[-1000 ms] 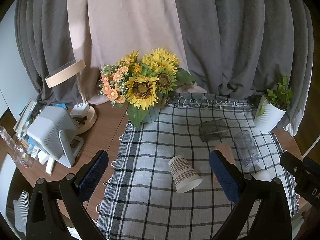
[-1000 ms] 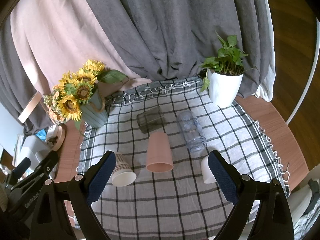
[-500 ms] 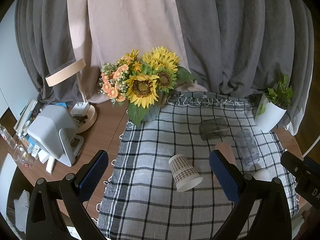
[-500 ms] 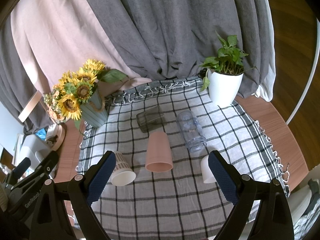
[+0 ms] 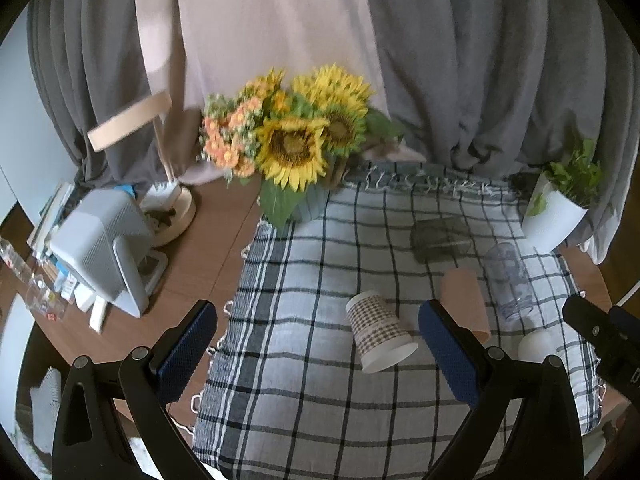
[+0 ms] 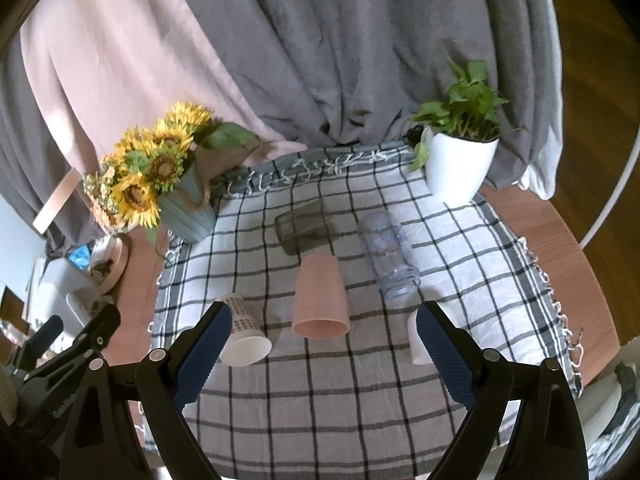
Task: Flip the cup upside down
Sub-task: 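Move the right tool to the pink cup and close it around the cup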
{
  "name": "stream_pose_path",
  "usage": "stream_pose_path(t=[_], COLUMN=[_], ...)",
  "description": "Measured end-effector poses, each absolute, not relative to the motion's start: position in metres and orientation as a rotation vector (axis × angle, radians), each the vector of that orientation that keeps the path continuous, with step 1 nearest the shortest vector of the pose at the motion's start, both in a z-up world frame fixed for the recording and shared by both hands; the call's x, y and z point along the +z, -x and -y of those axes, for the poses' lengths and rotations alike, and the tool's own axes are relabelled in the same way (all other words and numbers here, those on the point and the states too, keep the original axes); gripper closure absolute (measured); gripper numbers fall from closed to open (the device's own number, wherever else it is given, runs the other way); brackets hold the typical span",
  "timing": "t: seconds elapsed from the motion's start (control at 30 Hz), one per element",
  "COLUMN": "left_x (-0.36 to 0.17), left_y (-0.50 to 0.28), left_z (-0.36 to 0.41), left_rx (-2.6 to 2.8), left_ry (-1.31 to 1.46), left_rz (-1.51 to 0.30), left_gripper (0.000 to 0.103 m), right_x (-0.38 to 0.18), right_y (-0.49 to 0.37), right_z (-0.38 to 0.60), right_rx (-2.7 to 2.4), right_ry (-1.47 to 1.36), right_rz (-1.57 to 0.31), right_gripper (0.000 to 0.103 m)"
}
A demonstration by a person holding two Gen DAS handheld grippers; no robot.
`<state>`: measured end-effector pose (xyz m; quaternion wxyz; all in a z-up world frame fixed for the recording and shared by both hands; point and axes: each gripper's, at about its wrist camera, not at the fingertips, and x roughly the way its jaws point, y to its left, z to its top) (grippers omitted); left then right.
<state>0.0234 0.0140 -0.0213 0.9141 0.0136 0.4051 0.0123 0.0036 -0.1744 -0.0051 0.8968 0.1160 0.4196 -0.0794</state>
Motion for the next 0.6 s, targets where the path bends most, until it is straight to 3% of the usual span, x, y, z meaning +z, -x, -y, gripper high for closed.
stream_pose_path(t=[0.37, 0.6], left_x=[-0.055, -0.088], left_y=[-0.069, -0.099], left_z=[-0.026, -0.02], left_rx=[0.139, 0.166], left_ry=[0.07, 0.11], left_rz=[-0.94, -1.031], left_gripper=[0.0, 0.0], right_x=[-0.053, -0.11], right_y=[-0.089, -0.149], right_z=[0.179, 0.185], right_rx=[-0.041, -0.005], right_ry=[-0.236, -0.222], right_rz=[-1.071, -1.283], right_gripper=[0.01, 0.019])
